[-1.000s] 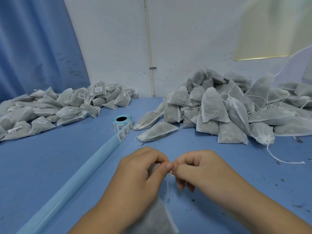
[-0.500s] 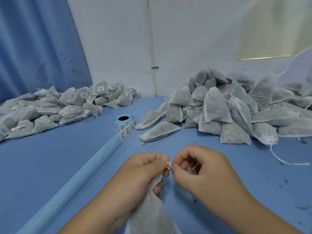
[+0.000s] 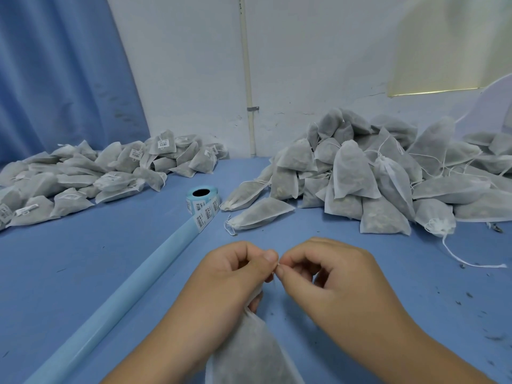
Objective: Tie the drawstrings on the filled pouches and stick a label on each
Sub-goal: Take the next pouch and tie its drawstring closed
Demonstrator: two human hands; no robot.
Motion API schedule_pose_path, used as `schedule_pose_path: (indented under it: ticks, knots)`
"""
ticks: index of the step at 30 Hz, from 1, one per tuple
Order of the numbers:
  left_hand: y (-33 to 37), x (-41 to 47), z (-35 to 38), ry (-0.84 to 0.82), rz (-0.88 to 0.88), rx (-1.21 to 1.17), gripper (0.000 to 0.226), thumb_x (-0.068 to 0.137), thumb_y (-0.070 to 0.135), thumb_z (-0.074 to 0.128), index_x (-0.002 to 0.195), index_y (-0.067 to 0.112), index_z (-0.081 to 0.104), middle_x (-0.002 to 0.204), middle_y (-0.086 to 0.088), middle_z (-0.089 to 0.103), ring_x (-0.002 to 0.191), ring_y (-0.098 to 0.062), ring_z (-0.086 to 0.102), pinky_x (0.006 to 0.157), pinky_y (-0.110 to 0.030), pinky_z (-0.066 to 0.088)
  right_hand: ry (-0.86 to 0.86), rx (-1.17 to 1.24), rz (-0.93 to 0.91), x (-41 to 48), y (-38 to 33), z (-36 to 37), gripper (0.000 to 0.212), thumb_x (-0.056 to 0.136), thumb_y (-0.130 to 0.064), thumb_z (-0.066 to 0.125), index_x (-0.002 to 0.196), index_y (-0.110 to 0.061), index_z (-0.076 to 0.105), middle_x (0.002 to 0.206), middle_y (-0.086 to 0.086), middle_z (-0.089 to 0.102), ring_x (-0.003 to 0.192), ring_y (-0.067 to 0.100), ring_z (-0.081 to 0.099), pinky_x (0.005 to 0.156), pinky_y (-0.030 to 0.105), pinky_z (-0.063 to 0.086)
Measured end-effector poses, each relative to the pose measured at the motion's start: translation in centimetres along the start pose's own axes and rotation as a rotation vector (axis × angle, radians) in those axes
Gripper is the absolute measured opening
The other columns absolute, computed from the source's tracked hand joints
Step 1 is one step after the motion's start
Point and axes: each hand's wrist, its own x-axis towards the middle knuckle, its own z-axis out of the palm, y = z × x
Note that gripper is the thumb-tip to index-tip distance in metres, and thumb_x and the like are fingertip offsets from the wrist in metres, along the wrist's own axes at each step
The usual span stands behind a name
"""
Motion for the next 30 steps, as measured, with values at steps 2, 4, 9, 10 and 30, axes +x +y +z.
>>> schedule_pose_path:
  ticks: [2,4,9,10,30]
  knots:
    - [0.0,0.1,-0.1,-0.011,0.005,0.013,0.024,0.073,0.043,0.07,0.059,0.023,0.065,0.049,0.002,0.048,0.046,-0.015,0.041,0.052,-0.027,0.035,-0.038,0.112,0.096,0.2,-0.1,-0.2,0.015,0.077,-0.019,0.073,0.069,-0.031,0.07,0.056,-0.013,0.059,0.051,0.004,0.049,0.051,0.011,0.037]
    - [0.1,0.2,-0.4,-0.022,0.003,0.037,0.023,0.071,0.043,0.065,0.058,0.024,0.065,0.049,0.005,0.05,0.045,-0.013,0.042,0.05,-0.022,0.036,-0.07,0.214,0.185,0.4,-0.1,-0.4,0.009,0.076,-0.02,0.071,0.069,-0.026,0.069,0.05,-0.011,0.054,0.047,0.002,0.043,0.049,0.012,0.035]
    - [0.2,0.8,-1.7,0.03,-0.027,0.054,0.031,0.083,0.039,0.074,0.056,0.026,0.065,0.052,0.012,0.052,0.044,-0.007,0.04,0.048,-0.019,0.036,-0.044,0.254,0.313,1.1,0.5,-2.1,0.013,0.075,-0.013,0.067,0.062,-0.017,0.064,0.05,-0.008,0.053,0.045,0.003,0.042,0.042,0.011,0.033]
    - [0.2,0.9,-1.9,0.039,-0.026,0.075,0.031,0.086,0.034,0.069,0.056,0.026,0.065,0.053,0.012,0.052,0.045,-0.007,0.04,0.049,-0.02,0.037,-0.052,0.264,0.331,1.2,0.6,-2.3,0.013,0.074,-0.013,0.066,0.062,-0.017,0.063,0.05,-0.008,0.052,0.045,0.004,0.042,0.042,0.012,0.033]
    - [-0.2,1.5,-4.0,-0.363,-0.203,0.449,0.056,0.063,0.067,0.064,0.087,0.017,0.069,0.079,0.01,0.061,0.077,-0.007,0.057,0.078,-0.028,0.042,0.157,0.378,0.477,2.5,3.4,-2.9,0.023,0.06,-0.03,0.061,0.069,-0.009,0.059,0.055,0.0,0.051,0.054,0.017,0.041,0.062,0.038,0.036]
